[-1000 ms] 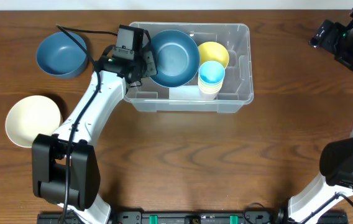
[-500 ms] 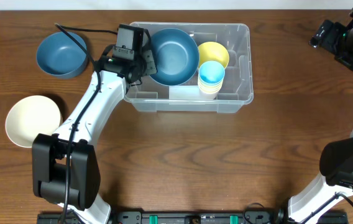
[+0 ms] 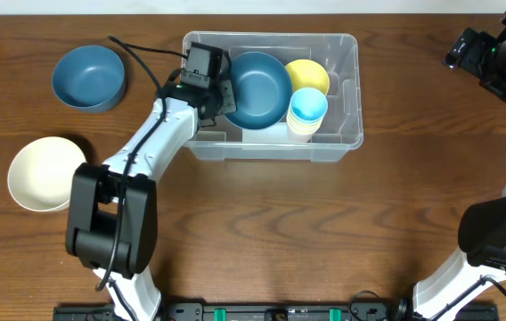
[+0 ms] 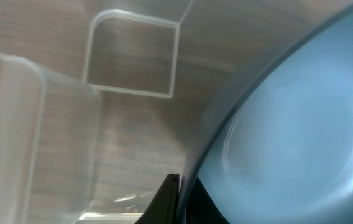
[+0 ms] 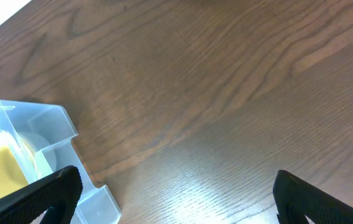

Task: Pack container
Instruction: 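Lower the blue bowl into the container and open the left gripper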

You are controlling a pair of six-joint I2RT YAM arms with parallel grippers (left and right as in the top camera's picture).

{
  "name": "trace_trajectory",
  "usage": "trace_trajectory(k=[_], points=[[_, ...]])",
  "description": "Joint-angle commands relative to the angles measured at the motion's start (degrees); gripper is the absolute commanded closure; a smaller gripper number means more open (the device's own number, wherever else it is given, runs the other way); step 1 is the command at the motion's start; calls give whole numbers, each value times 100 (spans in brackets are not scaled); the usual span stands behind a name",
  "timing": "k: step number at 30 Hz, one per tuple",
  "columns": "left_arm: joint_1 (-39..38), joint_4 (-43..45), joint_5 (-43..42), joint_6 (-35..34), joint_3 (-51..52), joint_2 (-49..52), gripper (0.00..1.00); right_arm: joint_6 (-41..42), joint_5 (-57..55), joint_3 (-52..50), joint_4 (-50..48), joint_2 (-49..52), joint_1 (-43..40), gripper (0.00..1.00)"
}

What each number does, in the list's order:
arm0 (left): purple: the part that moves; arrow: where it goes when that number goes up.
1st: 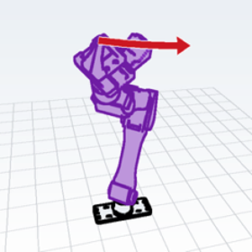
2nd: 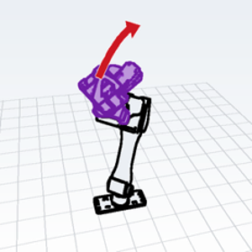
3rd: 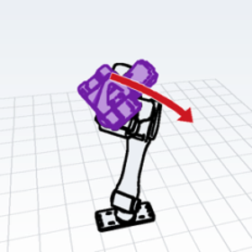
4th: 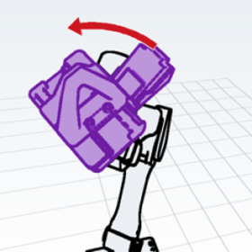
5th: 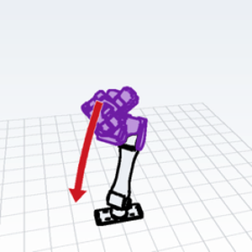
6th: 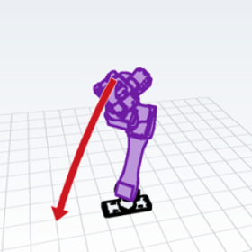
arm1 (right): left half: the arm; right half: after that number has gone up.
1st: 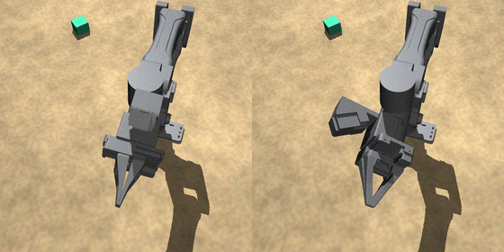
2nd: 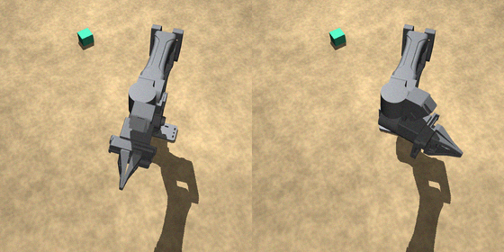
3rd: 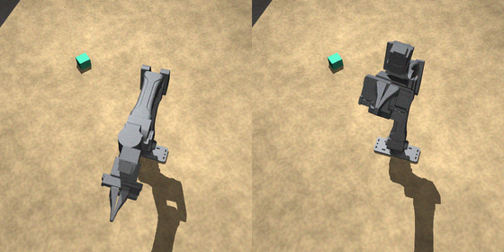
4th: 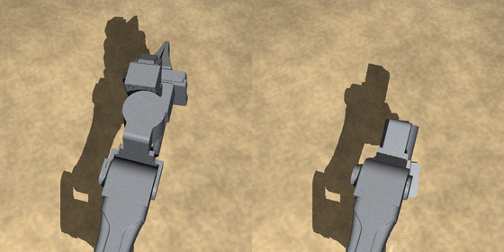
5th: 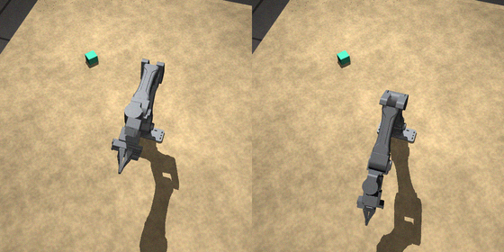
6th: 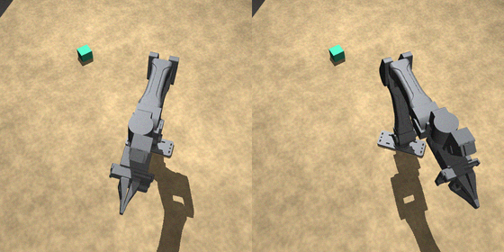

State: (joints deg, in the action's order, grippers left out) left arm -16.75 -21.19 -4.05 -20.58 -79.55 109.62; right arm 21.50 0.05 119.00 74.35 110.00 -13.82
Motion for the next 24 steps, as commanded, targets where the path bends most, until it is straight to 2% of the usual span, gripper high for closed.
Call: trace_trajectory(k=[1,2,3,5,17,24], points=[[-33,74,31,20,-131,11,83,74,-26,90,7,-15,-37,1],[-31,81,31,20,-131,11,70,74,-24,90,7,-15,-37,1],[-31,87,33,22,-131,11,64,74,-24,90,7,-15,-37,1],[-31,98,33,22,-131,11,57,74,-26,90,7,-15,-37,1],[-28,297,31,20,-157,-52,54,74,-24,90,7,-15,-37,1],[35,68,28,22,-673,-446,50,74,-24,90,7,-15,-37,1]])
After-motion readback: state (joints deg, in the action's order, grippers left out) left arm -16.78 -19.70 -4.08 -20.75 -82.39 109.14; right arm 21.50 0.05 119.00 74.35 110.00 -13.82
